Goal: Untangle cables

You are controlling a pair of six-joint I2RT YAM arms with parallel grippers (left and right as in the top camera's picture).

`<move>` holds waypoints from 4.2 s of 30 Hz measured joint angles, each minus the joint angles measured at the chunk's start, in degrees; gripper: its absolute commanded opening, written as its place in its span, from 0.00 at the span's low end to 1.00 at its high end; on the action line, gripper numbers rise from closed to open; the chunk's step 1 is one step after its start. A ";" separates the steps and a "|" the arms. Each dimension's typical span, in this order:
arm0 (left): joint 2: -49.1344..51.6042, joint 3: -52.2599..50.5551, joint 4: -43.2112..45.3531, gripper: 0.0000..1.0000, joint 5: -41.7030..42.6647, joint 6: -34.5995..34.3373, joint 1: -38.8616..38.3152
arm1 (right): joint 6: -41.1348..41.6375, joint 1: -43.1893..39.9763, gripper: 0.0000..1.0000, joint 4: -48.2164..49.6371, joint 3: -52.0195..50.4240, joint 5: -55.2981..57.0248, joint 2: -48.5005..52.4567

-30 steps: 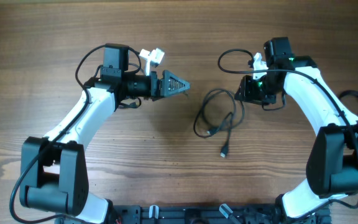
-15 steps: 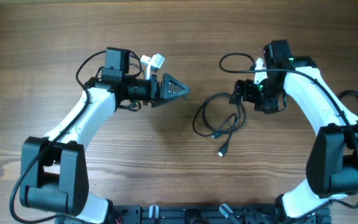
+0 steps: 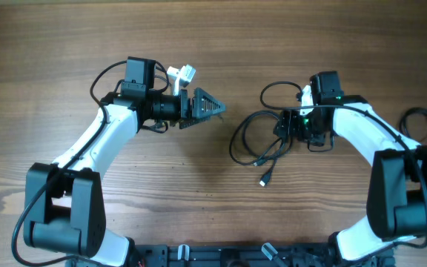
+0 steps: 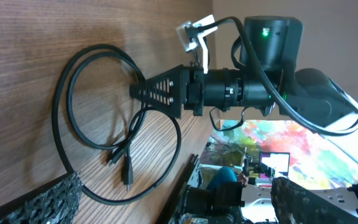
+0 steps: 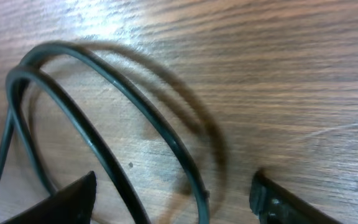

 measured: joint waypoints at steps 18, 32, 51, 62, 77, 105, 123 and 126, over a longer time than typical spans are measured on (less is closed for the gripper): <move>0.00 0.00 -2.10 1.00 -5.20 -0.02 0.00 | -1.60 -0.28 0.04 -15.15 15.76 9.29 0.37; 0.00 0.00 -7.26 1.00 -10.08 0.00 0.00 | 6.73 -26.77 0.04 -3.13 18.82 -3.43 0.37; 0.00 0.00 -7.28 1.00 -12.63 0.00 0.00 | 11.63 -46.86 0.91 -6.36 20.55 0.87 -1.27; 0.00 0.00 -3.72 0.04 -28.92 -6.95 0.00 | 6.93 -19.69 0.97 -6.97 20.52 0.68 -1.27; 6.10 0.07 7.48 0.04 -66.88 -13.40 -0.04 | 4.07 5.53 1.00 -12.04 20.46 1.88 -1.27; 9.79 0.66 2.56 0.11 -38.88 -13.70 -11.58 | 3.98 7.48 1.00 -13.94 20.46 4.09 -1.27; -10.19 3.52 -9.81 1.00 -50.01 -14.16 8.70 | 3.72 30.05 0.49 3.48 20.20 3.69 2.93; -10.19 3.52 -9.86 1.00 -50.16 -14.16 8.70 | 3.37 33.48 0.52 6.84 20.17 3.67 7.63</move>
